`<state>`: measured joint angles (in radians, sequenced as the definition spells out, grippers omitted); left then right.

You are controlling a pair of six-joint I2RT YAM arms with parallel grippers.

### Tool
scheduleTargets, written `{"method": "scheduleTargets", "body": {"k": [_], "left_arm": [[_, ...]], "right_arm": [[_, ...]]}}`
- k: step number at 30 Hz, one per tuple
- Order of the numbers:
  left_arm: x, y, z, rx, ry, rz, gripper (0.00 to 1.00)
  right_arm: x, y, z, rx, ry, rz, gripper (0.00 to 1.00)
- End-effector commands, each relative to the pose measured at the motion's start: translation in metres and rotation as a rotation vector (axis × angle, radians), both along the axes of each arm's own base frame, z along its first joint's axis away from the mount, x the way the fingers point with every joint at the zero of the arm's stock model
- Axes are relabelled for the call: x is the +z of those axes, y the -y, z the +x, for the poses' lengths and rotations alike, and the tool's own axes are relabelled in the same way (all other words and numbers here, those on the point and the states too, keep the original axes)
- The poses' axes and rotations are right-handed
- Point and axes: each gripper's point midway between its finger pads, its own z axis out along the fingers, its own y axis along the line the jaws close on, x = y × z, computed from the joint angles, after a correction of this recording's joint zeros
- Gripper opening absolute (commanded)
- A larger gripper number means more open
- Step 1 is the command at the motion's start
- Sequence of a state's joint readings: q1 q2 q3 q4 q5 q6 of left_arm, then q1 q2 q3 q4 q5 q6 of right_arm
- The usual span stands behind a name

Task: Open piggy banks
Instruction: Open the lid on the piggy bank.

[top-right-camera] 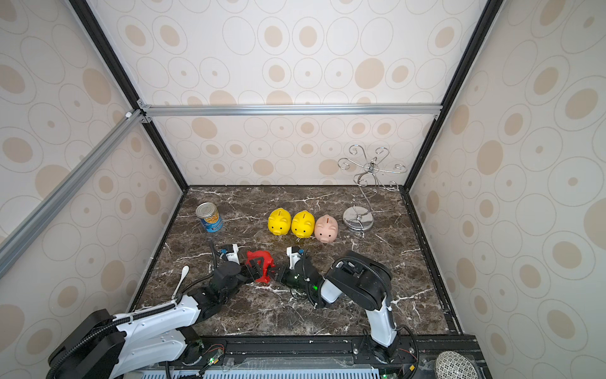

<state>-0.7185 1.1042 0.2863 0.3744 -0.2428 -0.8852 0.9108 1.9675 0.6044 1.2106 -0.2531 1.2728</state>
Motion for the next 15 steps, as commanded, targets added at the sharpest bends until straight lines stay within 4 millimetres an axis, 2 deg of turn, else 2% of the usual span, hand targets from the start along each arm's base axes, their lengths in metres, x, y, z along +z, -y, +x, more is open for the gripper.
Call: {"method": "scheduleTargets", "body": {"k": [1,3,7,12,15], "left_arm": [[-0.006,0.03,-0.019,-0.165,-0.069,-0.03,0.88],[-0.003,0.032,-0.018,-0.173,-0.066,-0.021,0.9],[0.011,0.027,-0.014,-0.158,-0.055,0.025,1.0],[0.039,0.025,-0.005,-0.152,-0.015,0.062,1.0],[0.048,0.017,0.002,-0.123,-0.01,0.082,1.0]], "right_arm": [[0.038,-0.02,-0.005,0.071,0.085,0.123,0.0],[0.04,-0.02,-0.005,0.074,0.103,0.12,0.0],[0.041,-0.018,-0.005,0.077,0.136,0.086,0.0],[0.038,-0.014,-0.001,0.06,0.148,0.066,0.0],[0.034,-0.015,0.0,0.059,0.135,0.066,0.0]]}}
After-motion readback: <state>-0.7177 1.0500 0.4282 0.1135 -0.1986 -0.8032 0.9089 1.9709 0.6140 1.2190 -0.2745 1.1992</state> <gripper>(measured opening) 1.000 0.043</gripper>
